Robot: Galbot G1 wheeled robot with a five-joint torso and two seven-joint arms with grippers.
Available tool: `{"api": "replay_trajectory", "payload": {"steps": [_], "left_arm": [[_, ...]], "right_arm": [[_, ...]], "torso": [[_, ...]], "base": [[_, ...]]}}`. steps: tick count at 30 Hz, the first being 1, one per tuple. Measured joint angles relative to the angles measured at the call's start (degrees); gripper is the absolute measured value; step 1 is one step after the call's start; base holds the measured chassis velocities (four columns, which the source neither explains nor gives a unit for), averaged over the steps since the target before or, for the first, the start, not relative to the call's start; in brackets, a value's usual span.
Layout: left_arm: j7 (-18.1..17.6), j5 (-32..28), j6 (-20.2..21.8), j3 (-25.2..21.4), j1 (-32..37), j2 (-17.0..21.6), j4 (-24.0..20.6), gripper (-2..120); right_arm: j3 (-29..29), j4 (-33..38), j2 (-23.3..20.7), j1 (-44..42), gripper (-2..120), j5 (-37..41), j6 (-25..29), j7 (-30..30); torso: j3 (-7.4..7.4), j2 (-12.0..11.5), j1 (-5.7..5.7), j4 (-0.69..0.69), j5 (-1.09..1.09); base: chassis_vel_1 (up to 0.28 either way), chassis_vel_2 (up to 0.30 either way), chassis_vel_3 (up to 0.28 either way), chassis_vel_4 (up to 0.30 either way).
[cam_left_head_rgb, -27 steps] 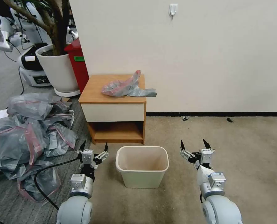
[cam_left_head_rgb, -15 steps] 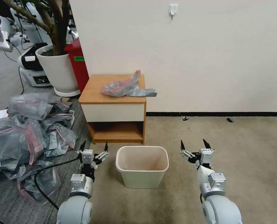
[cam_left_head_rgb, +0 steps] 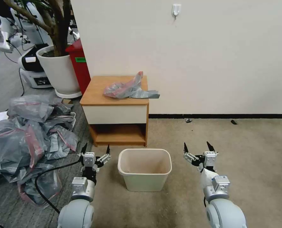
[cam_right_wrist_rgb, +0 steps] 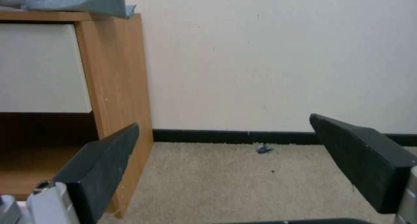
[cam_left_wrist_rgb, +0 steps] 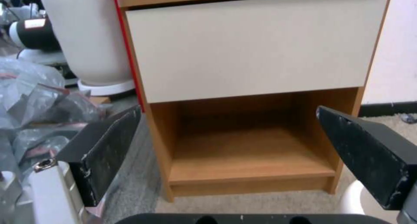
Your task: Pick up the garbage bag from the table and place it over the trash can.
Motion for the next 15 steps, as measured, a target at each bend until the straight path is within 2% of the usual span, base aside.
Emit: {"api": "replay_trajectory", "payload": {"steps": [12, 14, 15], "left_arm": [[-0.09, -0.25, 0.27, 0.00, 0.06, 0.10, -0.30, 100], [-1.93, -3.46, 3.50, 0.20, 0.87, 1.54, -4.10, 100], [-1.93, -3.46, 3.50, 0.20, 0.87, 1.54, -4.10, 100]], "right_arm": [[0.00, 0.01, 0.00, 0.00, 100, 0.01, -0.06, 0.00], [-0.01, 1.76, 0.31, 0.50, 100, 0.45, -2.19, -0.21], [-0.01, 1.76, 0.31, 0.50, 100, 0.45, -2.19, -0.21]], "torso": [[0.00, 0.00, 0.00, 0.00, -0.01], [0.00, 0.00, 0.00, -0.01, 0.00], [0.00, 0.00, 0.00, -0.01, 0.00]], "base": [[0.000, 0.000, 0.000, 0.000], [0.000, 0.000, 0.000, 0.000], [0.000, 0.000, 0.000, 0.000]]}}
